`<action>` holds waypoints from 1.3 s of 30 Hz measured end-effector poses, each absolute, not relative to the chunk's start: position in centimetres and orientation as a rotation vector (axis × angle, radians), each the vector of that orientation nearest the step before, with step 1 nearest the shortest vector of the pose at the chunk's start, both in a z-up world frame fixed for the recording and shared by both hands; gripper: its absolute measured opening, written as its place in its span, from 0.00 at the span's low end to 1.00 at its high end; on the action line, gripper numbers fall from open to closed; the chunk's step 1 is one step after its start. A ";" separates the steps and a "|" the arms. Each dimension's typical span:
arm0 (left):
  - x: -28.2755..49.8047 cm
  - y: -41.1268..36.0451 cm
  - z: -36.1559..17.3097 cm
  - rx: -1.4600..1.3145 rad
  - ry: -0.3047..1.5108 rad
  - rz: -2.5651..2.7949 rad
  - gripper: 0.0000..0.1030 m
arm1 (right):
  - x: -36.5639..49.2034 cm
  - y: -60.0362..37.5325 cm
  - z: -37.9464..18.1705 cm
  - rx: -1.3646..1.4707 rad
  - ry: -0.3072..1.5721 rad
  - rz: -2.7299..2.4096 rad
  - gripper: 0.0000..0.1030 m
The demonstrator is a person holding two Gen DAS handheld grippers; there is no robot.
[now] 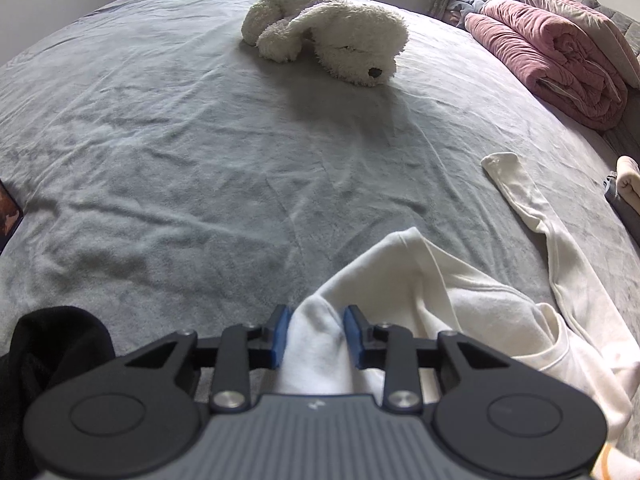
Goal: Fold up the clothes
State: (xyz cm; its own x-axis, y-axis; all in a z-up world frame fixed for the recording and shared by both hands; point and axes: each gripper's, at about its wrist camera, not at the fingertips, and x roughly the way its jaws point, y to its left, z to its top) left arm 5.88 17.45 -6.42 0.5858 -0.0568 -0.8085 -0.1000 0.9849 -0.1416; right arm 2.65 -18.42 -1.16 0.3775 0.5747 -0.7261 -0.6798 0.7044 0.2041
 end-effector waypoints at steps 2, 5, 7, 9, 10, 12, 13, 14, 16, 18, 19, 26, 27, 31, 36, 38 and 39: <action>5.9 17.1 -6.4 -0.169 0.940 0.042 0.18 | 2.3 -17.8 -1.5 -0.217 0.849 0.796 0.59; 5.7 16.5 -6.4 -0.158 0.926 0.068 0.12 | 1.9 -16.6 -2.3 -0.347 0.823 0.766 0.59; 5.6 16.1 -6.4 -0.154 0.914 0.088 0.10 | 1.9 -16.0 -3.2 -0.438 0.790 0.743 0.59; 5.5 15.7 -6.4 -0.148 0.904 0.104 0.10 | 1.9 -15.3 -3.8 -0.498 0.753 0.730 0.59; 5.4 15.6 -6.4 -0.143 0.899 0.111 0.09 | 2.0 -15.1 -4.1 -0.513 0.742 0.729 0.59; 5.3 15.3 -6.5 -0.136 0.888 0.122 0.09 | 2.4 -15.0 -4.6 -0.522 0.732 0.712 0.58; 5.3 15.3 -6.4 -0.136 0.880 0.127 0.08 | 2.6 -15.0 -4.8 -0.523 0.729 0.702 0.51; 5.2 15.2 -6.4 -0.136 0.871 0.132 0.08 | 2.9 -15.0 -5.0 -0.513 0.736 0.685 0.30; 5.1 15.0 -6.0 -0.136 0.845 0.139 0.08 | 3.7 -15.4 -5.0 -0.468 0.760 0.638 0.04; 4.8 14.9 -5.3 -0.137 0.808 0.149 0.07 | 3.9 -16.1 -4.5 -0.424 0.750 0.606 0.03; 4.7 14.8 -4.9 -0.141 0.794 0.152 0.07 | 3.8 -16.4 -4.1 -0.408 0.738 0.589 0.02; 4.2 14.1 -2.7 -0.145 0.700 0.165 0.07 | 1.8 -18.7 -1.0 -0.409 0.625 0.400 0.02; 4.1 13.9 -2.5 -0.145 0.688 0.167 0.07 | 1.4 -19.1 -0.6 -0.411 0.611 0.365 0.02; 4.0 13.3 -1.7 -0.170 0.647 0.162 0.07 | 0.0 -21.1 1.2 -0.394 0.567 0.254 0.02; 3.6 11.7 0.1 -0.171 0.583 0.127 0.07 | -1.8 -23.5 3.8 -0.316 0.511 0.168 0.02; 3.5 11.0 1.1 -0.161 0.555 0.109 0.07 | -2.1 -24.1 4.5 -0.309 0.481 0.125 0.02; 3.4 10.6 1.6 -0.151 0.539 0.102 0.07 | -2.2 -24.5 5.0 -0.300 0.471 0.109 0.02</action>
State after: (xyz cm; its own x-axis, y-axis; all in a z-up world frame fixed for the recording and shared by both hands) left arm 3.40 10.57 1.59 0.8537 0.0567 -0.5177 -0.1359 0.9839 -0.1164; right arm -2.22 -24.52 4.96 0.8861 0.0343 -0.4623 -0.1721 0.9503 -0.2594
